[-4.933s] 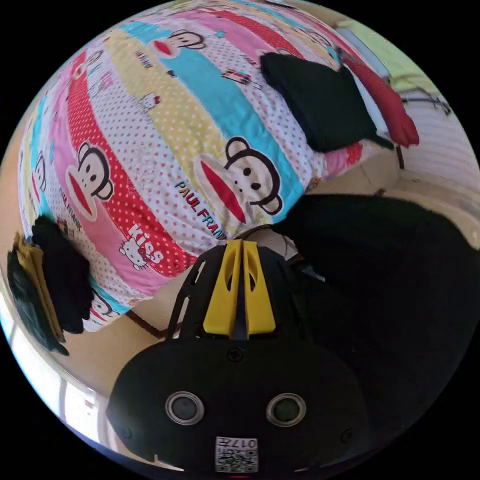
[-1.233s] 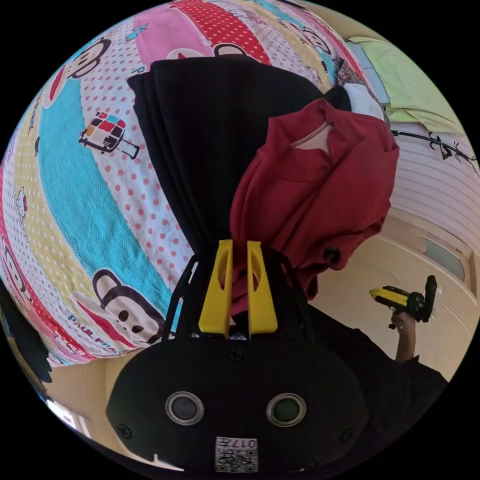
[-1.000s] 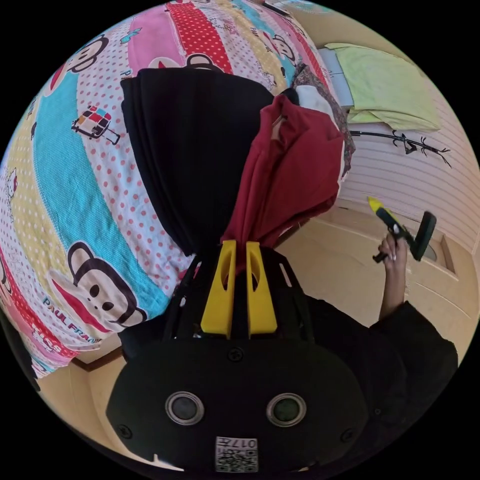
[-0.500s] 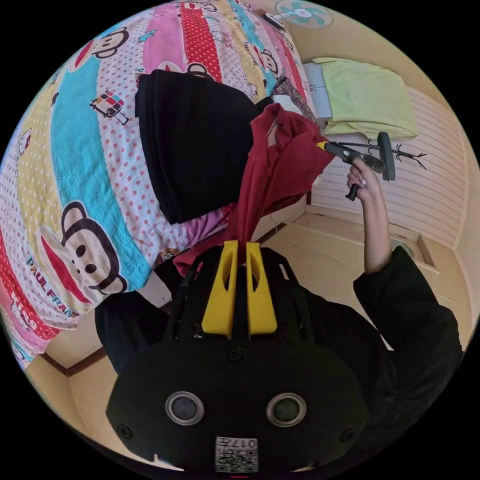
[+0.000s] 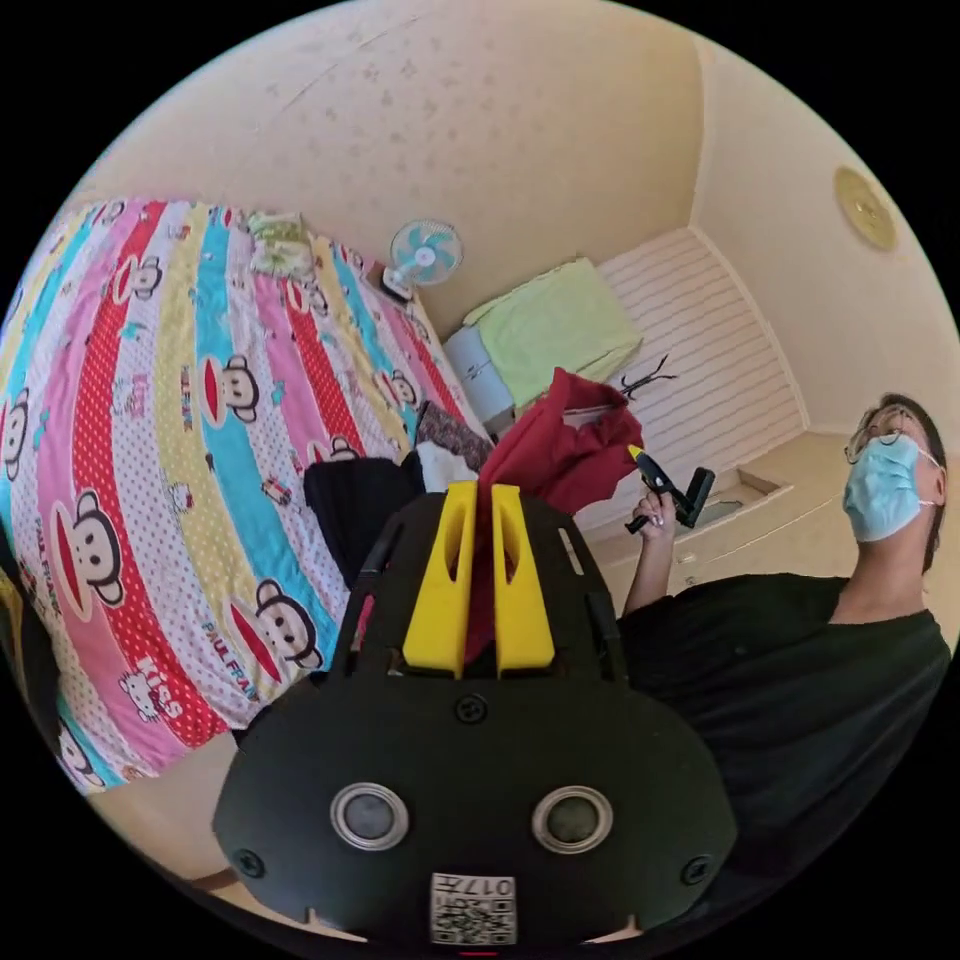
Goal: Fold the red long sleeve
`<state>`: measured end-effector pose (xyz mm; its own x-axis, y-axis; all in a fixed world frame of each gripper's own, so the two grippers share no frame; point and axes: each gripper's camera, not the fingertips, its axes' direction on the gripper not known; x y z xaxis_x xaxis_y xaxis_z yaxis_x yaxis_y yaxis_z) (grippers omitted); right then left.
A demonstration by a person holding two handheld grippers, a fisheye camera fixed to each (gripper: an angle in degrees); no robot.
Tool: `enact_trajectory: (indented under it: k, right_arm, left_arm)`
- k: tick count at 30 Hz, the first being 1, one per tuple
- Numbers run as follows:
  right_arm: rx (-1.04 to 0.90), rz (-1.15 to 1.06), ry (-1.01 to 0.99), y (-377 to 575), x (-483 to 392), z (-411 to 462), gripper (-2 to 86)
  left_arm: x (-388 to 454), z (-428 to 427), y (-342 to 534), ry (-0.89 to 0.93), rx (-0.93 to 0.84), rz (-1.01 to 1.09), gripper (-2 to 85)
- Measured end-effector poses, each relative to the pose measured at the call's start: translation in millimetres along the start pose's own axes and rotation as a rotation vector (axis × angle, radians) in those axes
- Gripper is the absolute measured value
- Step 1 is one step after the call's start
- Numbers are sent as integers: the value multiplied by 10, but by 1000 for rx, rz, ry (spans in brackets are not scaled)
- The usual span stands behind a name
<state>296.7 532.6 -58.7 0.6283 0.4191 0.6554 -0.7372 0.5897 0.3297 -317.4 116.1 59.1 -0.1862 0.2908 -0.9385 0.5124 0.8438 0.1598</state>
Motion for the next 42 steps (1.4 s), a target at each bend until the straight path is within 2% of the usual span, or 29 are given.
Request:
enact_trajectory:
  k: [3,5,9,13,15,18,22,25,27,28,32,33,34,36,38,40,42]
  right_arm:
    - [195,-36,-86,116,-228,-173,30]
    - [248,-64,-120,162,-315,-104,30]
    - [193,-38,-175,107,-557,212,30]
    - [289,-45,-317,256,-734,121,30]
    - [340,-27,-423,413,-733,4,29]
    - [377,-82,-472,562,-821,-186,28]
    - [430,-121,-457,534,-1008,-407,25]
    - [432,-84,-379,272,-1155,-376,23]
    - [349,-40,-272,-76,-1215,-66,24]
    - [319,-43,-234,-174,-1224,59,25]
    - [-99,-101,37,-858,-1048,1695,32]
    - [-188,-82,45,-966,-896,2299,38]
    - [-231,-79,56,-997,-816,2620,41]
    - [-543,74,246,-865,-345,3949,69]
    - [-815,162,356,-482,-88,4531,76]
    - [-902,184,440,-102,-24,4668,77]
    - [-975,136,320,407,-117,4648,78]
  left_arm:
    - [520,-736,-120,17,200,175,12]
    - [786,-1084,-95,0,299,247,12]
    - [1162,-1584,61,-132,463,293,12]
    - [1394,-2020,405,-129,635,304,12]
    - [1466,-2146,584,-103,680,315,12]
    - [1642,-2330,860,-86,737,371,11]
    - [1968,-2640,1012,-107,780,452,10]
    - [2086,-2862,867,-33,782,442,8]
    - [2085,-2946,676,-22,771,401,5]
    - [2058,-2966,516,-78,768,398,1]
    - [1480,-3011,-49,-317,886,234,-5]
    - [1147,-2940,-375,-414,843,201,-6]
    - [706,-2770,-800,-524,687,103,-5]
    - [-78,-2443,-1247,-589,458,-114,-3]
    - [-707,-2174,-1308,-469,343,-229,3]
    - [-1272,-1887,-1050,-388,204,-346,41]
    - [-1596,-1670,-698,-350,93,-409,81]
